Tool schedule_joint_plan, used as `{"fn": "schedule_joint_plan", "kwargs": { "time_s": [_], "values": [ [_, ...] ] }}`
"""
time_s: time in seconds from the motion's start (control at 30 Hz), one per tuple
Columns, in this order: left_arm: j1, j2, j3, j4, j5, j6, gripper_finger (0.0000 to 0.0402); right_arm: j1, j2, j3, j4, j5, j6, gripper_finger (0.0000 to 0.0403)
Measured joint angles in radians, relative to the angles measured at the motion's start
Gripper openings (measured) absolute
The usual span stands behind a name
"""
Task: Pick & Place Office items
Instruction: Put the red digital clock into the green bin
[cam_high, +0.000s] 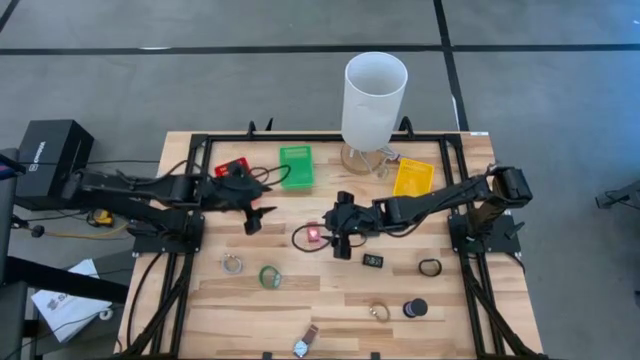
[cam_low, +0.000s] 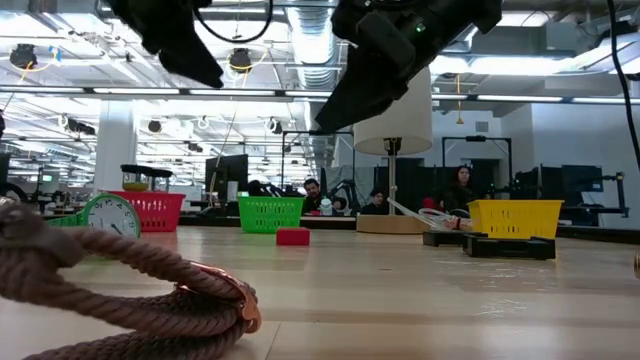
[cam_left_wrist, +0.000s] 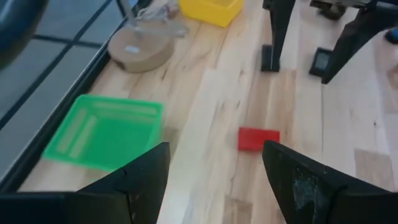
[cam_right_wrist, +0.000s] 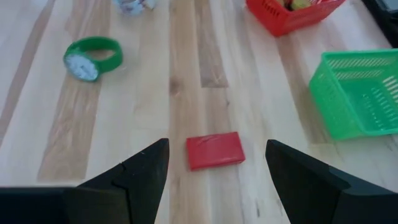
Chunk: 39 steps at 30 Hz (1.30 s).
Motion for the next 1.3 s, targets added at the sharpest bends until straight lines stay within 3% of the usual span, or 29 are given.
{"fn": "schedule_joint_plan", "kwargs": {
  "time_s": [0.23,0.47,0.8,1.0,1.1,1.3],
  "values": [
    [-0.018,0.0,-0.174,0.303,0.0,0.0,0.025,0.053,-0.009,0.001,-0.088,0.0,-0.006,0.026],
    [-0.018,0.0,-0.23,0.315,0.0,0.005,0.025,0.08,-0.009,0.0,-0.109,0.0,-0.006,0.026],
    [-0.017,0.0,-0.23,0.339,-0.001,0.008,0.025,0.034,0.003,0.0,-0.043,0.0,-0.007,0.026],
    [-0.017,0.0,-0.23,0.344,-0.001,0.008,0.025,-0.019,0.079,0.005,0.064,0.0,-0.015,0.026],
    [-0.017,0.0,-0.23,0.347,-0.001,0.008,0.025,-0.042,0.125,0.006,0.061,-0.002,-0.104,0.026],
    [-0.017,0.0,-0.23,0.355,-0.001,0.008,0.025,-0.094,0.253,0.122,0.074,-0.16,-0.246,0.0261]
  ]
}}
